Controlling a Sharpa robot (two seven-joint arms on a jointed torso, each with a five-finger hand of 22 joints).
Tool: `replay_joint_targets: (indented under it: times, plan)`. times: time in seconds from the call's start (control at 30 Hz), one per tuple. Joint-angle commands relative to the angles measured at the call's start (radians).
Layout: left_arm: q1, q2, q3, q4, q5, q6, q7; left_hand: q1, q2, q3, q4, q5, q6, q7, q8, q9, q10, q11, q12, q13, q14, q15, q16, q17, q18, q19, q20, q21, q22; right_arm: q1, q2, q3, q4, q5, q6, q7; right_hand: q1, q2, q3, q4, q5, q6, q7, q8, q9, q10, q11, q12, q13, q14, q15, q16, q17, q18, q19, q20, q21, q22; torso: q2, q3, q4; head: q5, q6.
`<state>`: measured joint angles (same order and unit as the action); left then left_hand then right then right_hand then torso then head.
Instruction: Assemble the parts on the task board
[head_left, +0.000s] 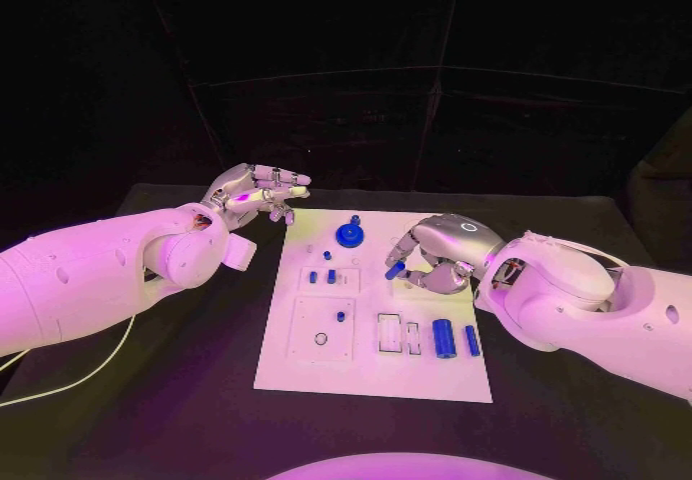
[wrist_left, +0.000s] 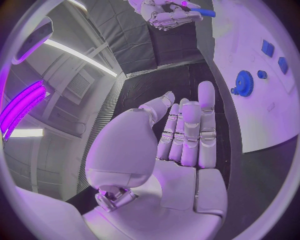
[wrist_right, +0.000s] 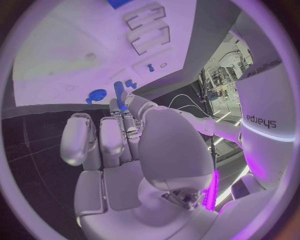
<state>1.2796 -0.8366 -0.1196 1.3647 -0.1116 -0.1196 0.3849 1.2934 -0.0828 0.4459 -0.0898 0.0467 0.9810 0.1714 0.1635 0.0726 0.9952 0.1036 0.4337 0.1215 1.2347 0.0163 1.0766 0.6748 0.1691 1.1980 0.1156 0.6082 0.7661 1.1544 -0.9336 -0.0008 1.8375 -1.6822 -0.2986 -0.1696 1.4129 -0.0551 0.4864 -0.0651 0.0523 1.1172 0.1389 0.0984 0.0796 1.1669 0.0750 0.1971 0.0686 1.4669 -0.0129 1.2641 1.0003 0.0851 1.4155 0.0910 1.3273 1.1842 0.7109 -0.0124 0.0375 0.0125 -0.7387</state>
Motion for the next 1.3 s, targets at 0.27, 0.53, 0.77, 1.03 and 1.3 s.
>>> replay_joint_targets:
  times: [0.27,0.53,0.77,1.03,1.3]
  plan:
    - [0.001,0.005,0.001,0.005,0.004,0.01,0.008,0.003,0.007,-0.003,0.0,0.006,-0.002,0.003,0.007,-0.001,-0.007,-0.002,0.007,0.001,-0.004,0.001,-0.003,-0.002,0.014,-0.002,0.001,-0.007,-0.001,0.0,0.159,-0.004,-0.036,0.029,-0.017,0.082,-0.001,-0.004,0.016,-0.004,0.014,0.0,0.006,-0.005,-0.003,0.014,-0.003,-0.014,0.0,0.015,-0.001,0.007,0.0,-0.005,0.004,0.0,0.003,0.001,0.002,-0.0007,0.0032,0.018,-0.01]
    - [0.001,0.01,0.001,0.005,0.004,0.011,0.009,0.003,0.007,-0.003,0.0,0.006,-0.002,0.003,0.007,-0.001,-0.007,-0.002,0.007,0.001,-0.004,0.001,-0.003,-0.002,0.014,-0.002,0.001,-0.007,-0.001,-0.018,0.256,-0.046,-0.078,0.004,0.043,0.114,-0.013,-0.009,0.018,-0.003,0.024,-0.002,0.008,-0.008,-0.004,0.013,0.0,-0.02,0.0,0.015,0.001,0.008,-0.001,-0.005,0.003,0.002,0.004,0.001,0.001,-0.0009,-0.0003,0.044,-0.022]
    - [0.001,0.013,0.001,0.005,0.004,0.012,0.009,0.003,0.007,-0.003,0.0,0.006,-0.002,0.003,0.007,-0.001,-0.007,-0.002,0.007,0.001,-0.004,0.001,-0.003,-0.002,0.014,-0.002,0.001,-0.007,-0.001,-0.031,0.296,-0.062,-0.108,-0.018,0.105,0.107,-0.016,-0.011,0.018,-0.002,0.027,-0.001,0.008,-0.008,-0.004,0.013,0.0,-0.022,0.0,0.014,0.002,0.008,-0.002,-0.005,0.002,0.002,0.003,-0.001,0.001,0.0004,0.0006,0.054,-0.027]
    - [0.001,0.014,0.001,0.005,0.004,0.013,0.009,0.003,0.007,-0.003,0.0,0.006,-0.002,0.003,0.007,-0.001,-0.007,-0.002,0.007,0.001,-0.004,0.001,-0.003,-0.002,0.014,-0.002,0.001,-0.007,-0.001,-0.038,0.318,-0.083,-0.129,-0.048,0.139,0.093,-0.018,-0.011,0.017,-0.002,0.028,-0.001,0.008,-0.008,-0.004,0.013,0.0,-0.023,0.0,0.014,0.002,0.007,-0.003,-0.004,0.002,0.002,0.002,-0.002,0.001,0.0007,0.0003,0.06,-0.031]
    - [0.001,0.015,0.001,0.004,0.004,0.013,0.009,0.003,0.007,-0.003,0.0,0.006,-0.002,0.003,0.007,-0.001,-0.007,-0.002,0.007,0.001,-0.004,0.001,-0.003,-0.002,0.014,-0.002,0.001,-0.007,-0.001,-0.042,0.325,-0.087,-0.142,-0.063,0.144,0.075,-0.019,-0.011,0.017,-0.002,0.028,-0.001,0.008,-0.008,-0.004,0.013,0.0,-0.023,0.0,0.014,0.002,0.007,-0.004,-0.004,0.002,0.002,0.002,-0.002,0.001,-0.0004,0.0,0.059,-0.033]
